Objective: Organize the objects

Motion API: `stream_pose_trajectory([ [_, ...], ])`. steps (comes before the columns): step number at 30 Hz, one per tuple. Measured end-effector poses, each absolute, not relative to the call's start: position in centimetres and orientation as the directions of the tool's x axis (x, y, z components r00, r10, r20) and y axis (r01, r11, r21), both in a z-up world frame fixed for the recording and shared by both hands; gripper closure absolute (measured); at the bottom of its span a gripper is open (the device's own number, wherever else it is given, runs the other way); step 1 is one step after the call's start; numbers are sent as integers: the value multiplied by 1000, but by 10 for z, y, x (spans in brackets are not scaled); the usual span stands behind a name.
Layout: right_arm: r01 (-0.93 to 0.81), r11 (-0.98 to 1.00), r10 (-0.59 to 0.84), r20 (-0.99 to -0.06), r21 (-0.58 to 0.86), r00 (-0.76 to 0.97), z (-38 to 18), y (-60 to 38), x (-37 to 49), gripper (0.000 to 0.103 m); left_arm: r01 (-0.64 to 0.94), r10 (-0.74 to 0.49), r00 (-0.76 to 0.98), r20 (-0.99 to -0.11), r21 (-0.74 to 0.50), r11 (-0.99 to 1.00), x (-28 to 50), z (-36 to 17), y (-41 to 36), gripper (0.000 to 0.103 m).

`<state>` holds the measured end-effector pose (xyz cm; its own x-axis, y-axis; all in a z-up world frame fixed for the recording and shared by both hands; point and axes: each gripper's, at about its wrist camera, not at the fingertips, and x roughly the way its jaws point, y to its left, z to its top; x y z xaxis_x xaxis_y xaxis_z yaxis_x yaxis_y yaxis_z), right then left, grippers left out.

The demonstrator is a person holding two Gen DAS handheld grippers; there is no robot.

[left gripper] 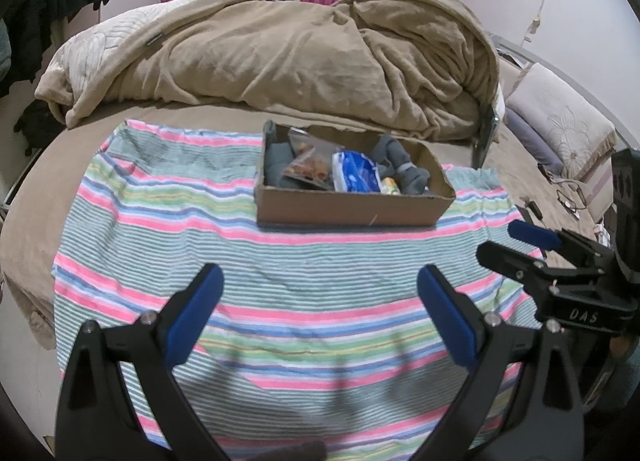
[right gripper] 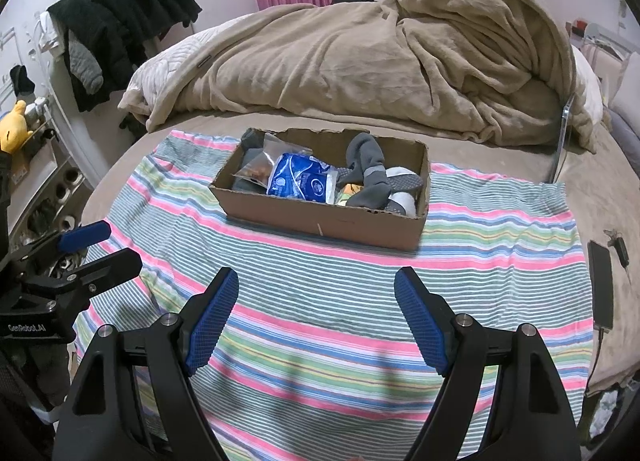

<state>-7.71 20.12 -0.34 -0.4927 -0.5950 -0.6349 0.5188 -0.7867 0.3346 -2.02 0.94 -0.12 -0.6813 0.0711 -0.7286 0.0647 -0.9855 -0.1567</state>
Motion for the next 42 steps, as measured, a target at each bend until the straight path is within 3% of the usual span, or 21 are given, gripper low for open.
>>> stream_pose_trajectory([
  [42,516,-788,-593,-639,337,-489,-5,199,-79,20,39,81,-687,-722,-148,-988,-26,-6,10,5],
])
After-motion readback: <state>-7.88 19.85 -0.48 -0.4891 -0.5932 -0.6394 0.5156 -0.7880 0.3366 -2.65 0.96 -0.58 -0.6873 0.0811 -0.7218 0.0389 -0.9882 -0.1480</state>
